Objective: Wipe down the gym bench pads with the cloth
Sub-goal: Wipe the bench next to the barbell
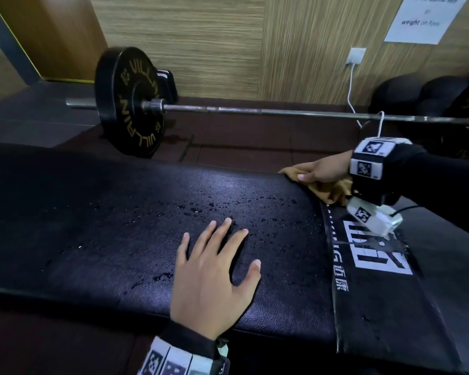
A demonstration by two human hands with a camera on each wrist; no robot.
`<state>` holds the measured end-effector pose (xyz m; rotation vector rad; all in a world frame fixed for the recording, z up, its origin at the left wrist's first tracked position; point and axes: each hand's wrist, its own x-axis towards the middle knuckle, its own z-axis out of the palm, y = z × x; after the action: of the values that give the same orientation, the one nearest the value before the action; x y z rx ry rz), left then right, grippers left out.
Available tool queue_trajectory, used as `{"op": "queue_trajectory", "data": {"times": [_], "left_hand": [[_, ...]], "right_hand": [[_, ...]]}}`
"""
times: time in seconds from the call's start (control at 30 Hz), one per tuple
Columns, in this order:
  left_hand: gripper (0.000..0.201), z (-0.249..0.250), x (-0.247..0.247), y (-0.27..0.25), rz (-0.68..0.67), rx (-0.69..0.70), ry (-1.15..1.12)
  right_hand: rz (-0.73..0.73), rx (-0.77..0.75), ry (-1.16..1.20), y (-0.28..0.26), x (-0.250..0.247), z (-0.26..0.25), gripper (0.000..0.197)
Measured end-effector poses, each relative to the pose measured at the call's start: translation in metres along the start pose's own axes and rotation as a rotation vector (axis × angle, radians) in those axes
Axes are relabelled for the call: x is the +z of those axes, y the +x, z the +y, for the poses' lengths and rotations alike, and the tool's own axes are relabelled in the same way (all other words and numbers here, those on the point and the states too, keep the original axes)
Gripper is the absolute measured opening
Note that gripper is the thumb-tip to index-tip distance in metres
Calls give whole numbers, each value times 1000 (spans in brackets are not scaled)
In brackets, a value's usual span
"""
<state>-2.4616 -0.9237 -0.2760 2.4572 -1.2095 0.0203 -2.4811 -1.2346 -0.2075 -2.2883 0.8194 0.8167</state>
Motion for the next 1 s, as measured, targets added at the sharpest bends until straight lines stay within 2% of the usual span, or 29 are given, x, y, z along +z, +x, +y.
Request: {"op": "queue_trajectory", "data": {"times": [0.1, 0.2, 0.3, 0.37, 0.47, 0.57, 0.67, 0.8, 0.87, 1.0], "left_hand": [[52, 1, -1, 0, 0, -7, -1], [53, -1, -1, -2, 19, -19, -9], [54, -2, 0, -4, 43, -36, -22], [54, -2, 1, -4, 57, -42, -29], [54, -3, 2, -4, 72, -39, -35], [53, -3, 3, -3, 81, -40, -41], [52, -2, 4, -3, 90, -44, -42], [50, -1, 3, -3, 108, -45, -50], [50, -1, 2, -3, 110, -46, -50], [50, -2, 2, -4, 110, -45, -42]], "right_hand": [[34, -148, -272, -1, 17, -40, 57], [30, -295, -465, -15, 49, -56, 57], [-19, -412, -467, -38, 75, -33, 55], [-49, -438, -462, -55, 81, -5, 57], [-53, -404, -459, -73, 75, 39, 58], [14, -280, -394, -75, 57, 62, 58], [106, -165, -331, -58, 37, 56, 56], [236, 13, -325, -27, 20, 17, 56], [238, 4, -368, -19, 25, -9, 56], [155, -239, -462, -28, 56, -36, 54]]}}
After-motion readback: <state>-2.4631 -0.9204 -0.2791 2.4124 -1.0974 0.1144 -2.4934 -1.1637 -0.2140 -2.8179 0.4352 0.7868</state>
